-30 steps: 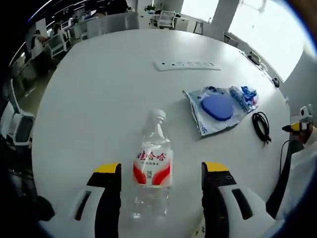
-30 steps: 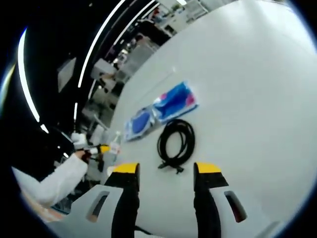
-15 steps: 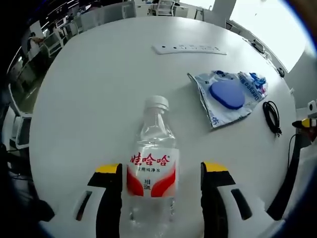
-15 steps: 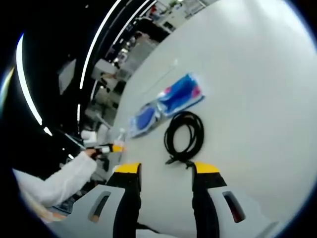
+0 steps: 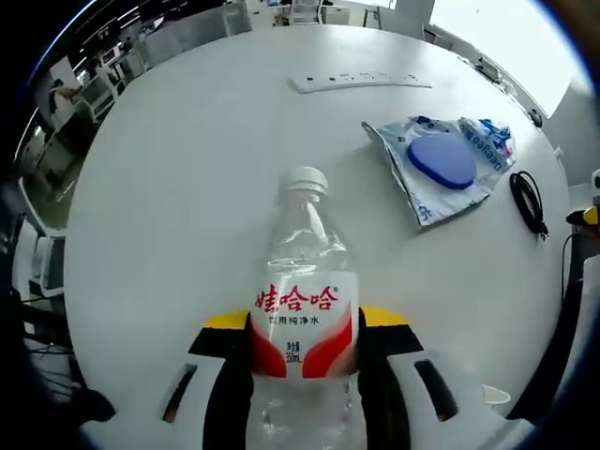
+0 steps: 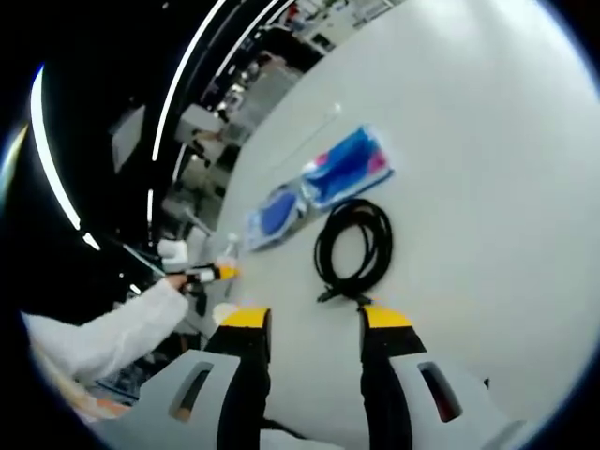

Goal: Arrange the tabletop items into an orderly group along one side of the table until the central work area is clear of visible clutter.

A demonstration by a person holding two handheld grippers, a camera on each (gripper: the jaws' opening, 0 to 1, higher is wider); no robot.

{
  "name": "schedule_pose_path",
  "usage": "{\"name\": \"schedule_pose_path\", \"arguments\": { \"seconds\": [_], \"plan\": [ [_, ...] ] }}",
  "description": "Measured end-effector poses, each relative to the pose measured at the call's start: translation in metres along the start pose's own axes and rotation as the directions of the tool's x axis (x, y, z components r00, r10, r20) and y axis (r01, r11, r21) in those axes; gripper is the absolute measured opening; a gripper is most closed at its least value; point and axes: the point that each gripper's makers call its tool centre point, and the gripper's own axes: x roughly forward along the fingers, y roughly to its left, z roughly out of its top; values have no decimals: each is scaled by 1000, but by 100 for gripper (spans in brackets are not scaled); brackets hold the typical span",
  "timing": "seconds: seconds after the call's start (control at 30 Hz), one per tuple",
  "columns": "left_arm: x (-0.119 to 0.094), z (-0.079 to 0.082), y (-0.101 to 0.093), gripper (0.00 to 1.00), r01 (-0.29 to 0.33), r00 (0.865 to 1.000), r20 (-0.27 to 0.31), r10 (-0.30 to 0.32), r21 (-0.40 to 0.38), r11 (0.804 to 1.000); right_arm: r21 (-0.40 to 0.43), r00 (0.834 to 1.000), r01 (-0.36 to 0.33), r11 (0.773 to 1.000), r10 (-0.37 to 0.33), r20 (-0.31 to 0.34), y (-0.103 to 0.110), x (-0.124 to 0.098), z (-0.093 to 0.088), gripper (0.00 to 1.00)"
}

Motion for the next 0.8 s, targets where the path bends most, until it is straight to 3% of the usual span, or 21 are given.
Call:
{"name": "schedule_pose_path", "arguments": {
  "seconds": [0.1, 0.17, 0.3, 0.37, 0.43, 0.6, 0.7, 0.8],
  "plan": [
    [-5, 0, -5, 39, -14, 1000, -1, 14, 1, 1000, 3, 1000, -3, 1000, 3, -3, 1, 0, 0, 34],
    [-7, -1, -6, 38, -35, 999, -7, 35, 78, 996, 5, 1000, -9, 1000, 9, 3, 3, 0, 2, 33],
    [-15, -5, -18, 37, -44, 999, 5, 44, 131, 990, -1, 1000, -15, 1000, 15, 11, 3, -4, 3, 33],
    [-23, -3, -20, 37, -48, 998, 33, 44, 133, 990, -1, 1000, -13, 1000, 13, 15, 1, -6, 3, 32],
    [-34, 8, -22, 37, -47, 994, 107, 38, 78, 996, 1, 1000, -10, 1000, 10, 20, -1, -8, 4, 32],
    [-61, 28, -20, 37, -57, 972, 228, 55, 4, 998, 22, 999, -22, 1000, 21, 32, 0, -5, 7, 32],
    [-80, 41, -22, 37, -68, 949, 307, 73, -27, 997, 0, 999, -38, 999, 38, 27, 7, -1, 8, 32],
    [-97, 53, -27, 38, -81, 915, 392, 99, -63, 995, -18, 998, -51, 999, 52, 20, 14, 1, 6, 32]
  ]
}}
